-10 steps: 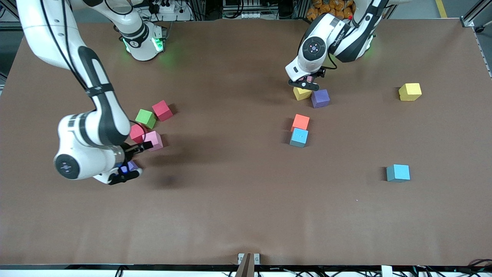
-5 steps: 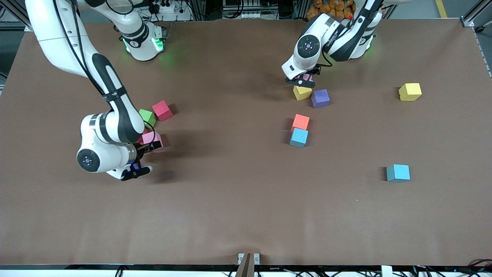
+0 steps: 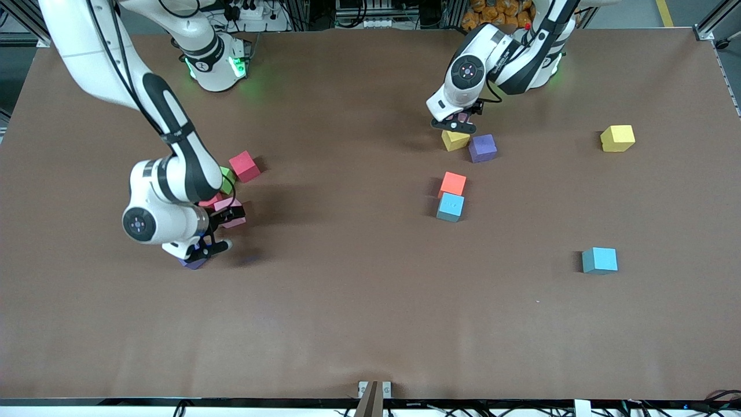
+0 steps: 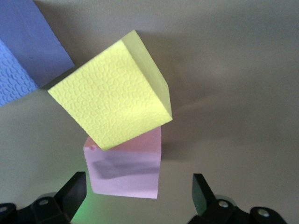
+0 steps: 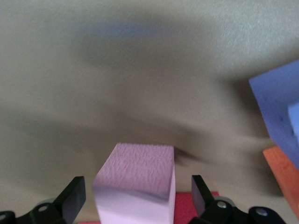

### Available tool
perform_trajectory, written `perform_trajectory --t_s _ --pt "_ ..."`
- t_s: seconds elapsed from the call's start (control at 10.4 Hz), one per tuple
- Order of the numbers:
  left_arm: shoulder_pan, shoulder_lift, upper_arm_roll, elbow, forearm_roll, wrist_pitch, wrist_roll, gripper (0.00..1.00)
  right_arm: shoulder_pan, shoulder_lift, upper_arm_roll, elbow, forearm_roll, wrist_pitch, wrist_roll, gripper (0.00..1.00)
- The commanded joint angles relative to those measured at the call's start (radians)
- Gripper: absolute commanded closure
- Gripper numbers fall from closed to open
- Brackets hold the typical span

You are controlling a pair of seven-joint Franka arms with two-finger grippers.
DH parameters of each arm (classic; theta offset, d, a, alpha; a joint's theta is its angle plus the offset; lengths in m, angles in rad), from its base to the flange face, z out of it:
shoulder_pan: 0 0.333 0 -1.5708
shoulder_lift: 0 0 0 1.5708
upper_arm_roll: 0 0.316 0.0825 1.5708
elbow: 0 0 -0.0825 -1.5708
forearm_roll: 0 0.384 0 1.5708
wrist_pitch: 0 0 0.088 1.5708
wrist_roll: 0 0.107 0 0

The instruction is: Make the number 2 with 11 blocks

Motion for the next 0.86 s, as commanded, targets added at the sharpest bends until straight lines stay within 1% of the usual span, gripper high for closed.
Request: perform_trajectory --t_s 0.0,0.19,0.48,0.58,0.77 --pt "-0.001 -0.005 -0.010 -0.021 -0.016 0.033 -0.007 0.00 0.008 -0.152 0.001 -0.149 0.012 0.066 -0.016 0.00" --pt "-0.001 -0.002 -0.010 -0.027 -0.010 0.038 -0.006 0.00 0.022 -0.227 0.015 -0.281 0.010 0.248 -0.019 0.00" --pt "-0.001 0.003 -0.010 -0.027 -0.005 0.044 -0.004 0.00 0.014 -0.220 0.020 -0.341 0.007 0.424 -0.118 0.00" --pt "-0.001 0.006 -0.010 -0.028 -0.003 0.053 -0.004 0.00 0.016 -0.220 0.020 -0.378 0.009 0.481 -0.123 0.00" --pt "-0.001 0.016 -0.010 -0.028 0.016 0.061 -0.003 0.00 0.014 -0.218 0.020 -0.386 0.005 0.502 -0.146 0.00"
